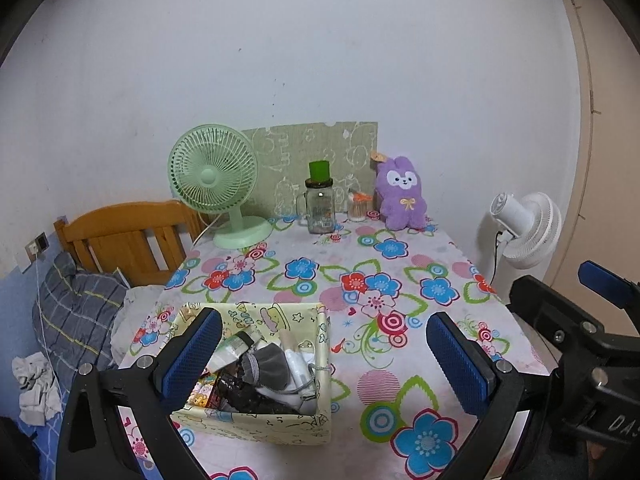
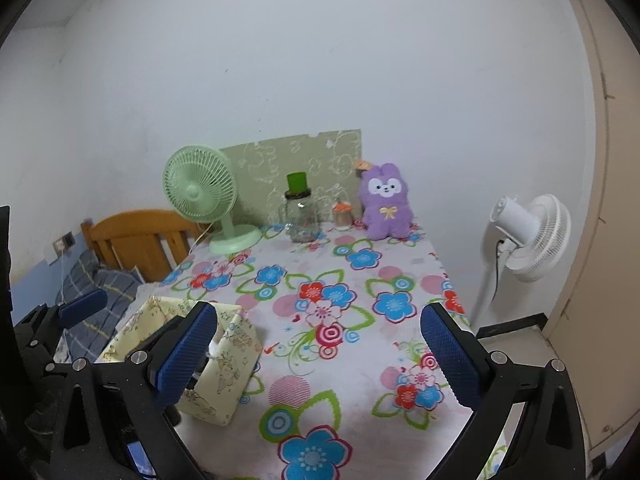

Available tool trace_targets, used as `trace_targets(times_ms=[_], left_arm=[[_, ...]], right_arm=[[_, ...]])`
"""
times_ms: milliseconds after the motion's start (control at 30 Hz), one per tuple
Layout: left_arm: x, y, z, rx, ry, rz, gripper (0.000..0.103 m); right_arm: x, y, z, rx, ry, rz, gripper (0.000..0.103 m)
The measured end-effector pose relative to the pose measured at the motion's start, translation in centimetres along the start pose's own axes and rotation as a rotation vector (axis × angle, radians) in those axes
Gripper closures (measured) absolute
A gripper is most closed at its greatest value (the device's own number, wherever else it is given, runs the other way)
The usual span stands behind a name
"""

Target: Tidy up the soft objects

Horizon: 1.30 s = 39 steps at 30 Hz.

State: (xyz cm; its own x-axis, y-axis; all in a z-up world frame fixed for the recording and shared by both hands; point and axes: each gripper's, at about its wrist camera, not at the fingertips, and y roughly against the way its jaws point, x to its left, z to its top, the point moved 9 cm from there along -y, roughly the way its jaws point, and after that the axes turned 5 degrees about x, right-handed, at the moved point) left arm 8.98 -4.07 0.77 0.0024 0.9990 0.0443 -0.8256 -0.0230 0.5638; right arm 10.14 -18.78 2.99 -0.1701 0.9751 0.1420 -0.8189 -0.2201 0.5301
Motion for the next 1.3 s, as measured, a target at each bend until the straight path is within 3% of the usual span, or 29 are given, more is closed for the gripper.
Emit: trace_targets(times_ms=[733,1300], left_arm=[[1.3,1.5,0.5,-0.035,0.050,0.020,0.000],[2.1,1.4,0.1,-0.017,0.065,0.018,0.000]], right_arm=[[-1.3,1.9,0.1,-0.035,-0.018,-0.066,0.000],[-0.5,1.7,0.1,-0.027,-0.004,-0.049,0.000]])
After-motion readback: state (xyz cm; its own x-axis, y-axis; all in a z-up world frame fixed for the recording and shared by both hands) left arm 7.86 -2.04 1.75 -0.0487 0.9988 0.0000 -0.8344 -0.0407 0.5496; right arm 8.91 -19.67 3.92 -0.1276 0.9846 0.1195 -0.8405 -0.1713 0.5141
